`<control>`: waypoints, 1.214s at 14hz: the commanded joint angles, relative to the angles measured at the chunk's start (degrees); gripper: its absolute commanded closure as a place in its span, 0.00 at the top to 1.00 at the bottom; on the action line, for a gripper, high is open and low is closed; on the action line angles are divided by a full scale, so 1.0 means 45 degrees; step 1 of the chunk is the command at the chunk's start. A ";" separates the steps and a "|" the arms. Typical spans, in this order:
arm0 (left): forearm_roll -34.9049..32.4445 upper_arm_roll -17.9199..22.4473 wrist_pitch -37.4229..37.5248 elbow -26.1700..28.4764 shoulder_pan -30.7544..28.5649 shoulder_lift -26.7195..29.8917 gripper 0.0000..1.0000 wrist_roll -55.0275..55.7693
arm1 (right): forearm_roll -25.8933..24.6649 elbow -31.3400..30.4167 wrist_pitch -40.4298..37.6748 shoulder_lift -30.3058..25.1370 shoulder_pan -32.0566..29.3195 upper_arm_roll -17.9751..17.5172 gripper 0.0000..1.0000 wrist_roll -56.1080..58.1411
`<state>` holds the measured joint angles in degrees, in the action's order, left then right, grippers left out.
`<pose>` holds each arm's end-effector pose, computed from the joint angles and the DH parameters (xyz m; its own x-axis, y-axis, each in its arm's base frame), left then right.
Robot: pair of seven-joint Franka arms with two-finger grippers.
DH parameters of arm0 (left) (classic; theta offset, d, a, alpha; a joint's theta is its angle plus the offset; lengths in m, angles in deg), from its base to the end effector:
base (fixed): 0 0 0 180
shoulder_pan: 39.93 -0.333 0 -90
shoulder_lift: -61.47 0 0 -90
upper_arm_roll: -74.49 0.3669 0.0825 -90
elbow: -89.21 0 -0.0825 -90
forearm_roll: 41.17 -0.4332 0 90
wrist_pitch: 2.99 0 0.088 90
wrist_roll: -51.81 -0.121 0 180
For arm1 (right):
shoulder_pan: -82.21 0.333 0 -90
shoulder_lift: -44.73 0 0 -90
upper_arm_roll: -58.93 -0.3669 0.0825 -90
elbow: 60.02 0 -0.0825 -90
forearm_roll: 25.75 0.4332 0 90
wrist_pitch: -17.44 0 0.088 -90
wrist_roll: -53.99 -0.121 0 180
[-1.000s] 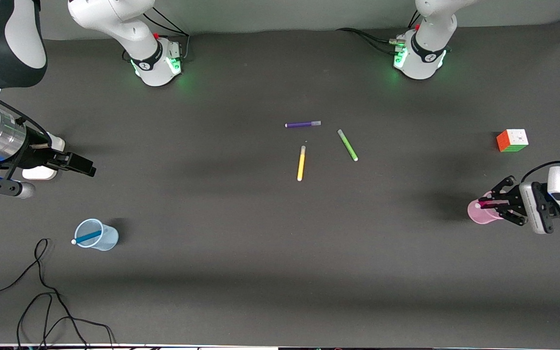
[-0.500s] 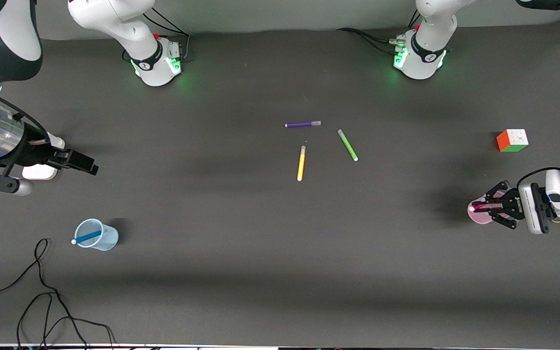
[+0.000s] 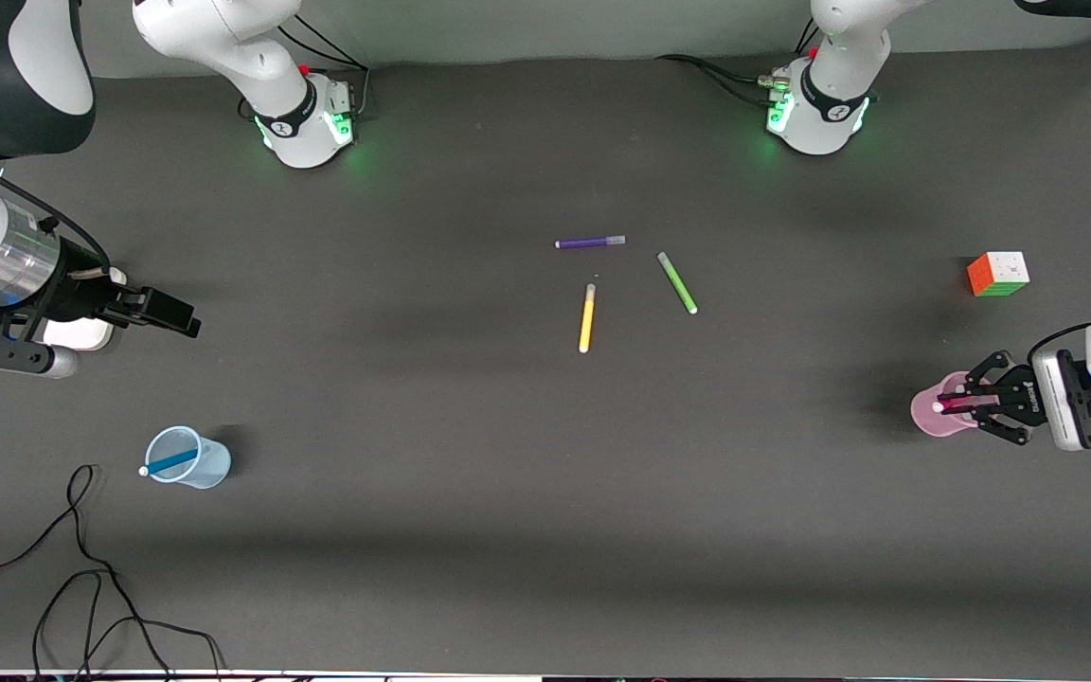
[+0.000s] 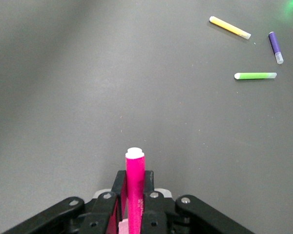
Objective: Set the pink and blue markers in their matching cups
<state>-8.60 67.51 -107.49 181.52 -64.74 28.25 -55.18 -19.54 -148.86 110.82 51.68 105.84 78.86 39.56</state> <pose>0.6969 0.1817 0.2838 0.2922 -0.7539 0.5884 -0.9541 -0.1869 0.2342 0.6435 0.0670 0.6056 0.9803 -0.1911 -0.0504 -0.1938 -0.9795 -0.0558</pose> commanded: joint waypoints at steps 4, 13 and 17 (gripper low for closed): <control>0.0693 -0.0050 0.0019 -0.0201 -0.0209 -0.0234 0.32 -0.0852 | -0.0442 -0.0003 -0.0185 -0.0256 0.0122 0.0042 1.00 0.0766; 0.0557 -0.0030 0.0156 -0.0492 -0.0075 0.0077 0.19 0.0234 | -0.0442 0.0075 -0.0166 -0.0099 0.0122 0.0023 1.00 0.0689; -0.1723 -0.0050 0.0506 -0.1314 0.0900 0.1635 0.29 0.7389 | -0.0384 0.0094 -0.0146 -0.0060 0.0102 0.0023 1.00 0.0688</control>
<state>-11.69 66.69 -106.97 176.12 -63.90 30.13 -37.18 -20.67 -148.87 110.68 51.39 105.84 78.70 41.90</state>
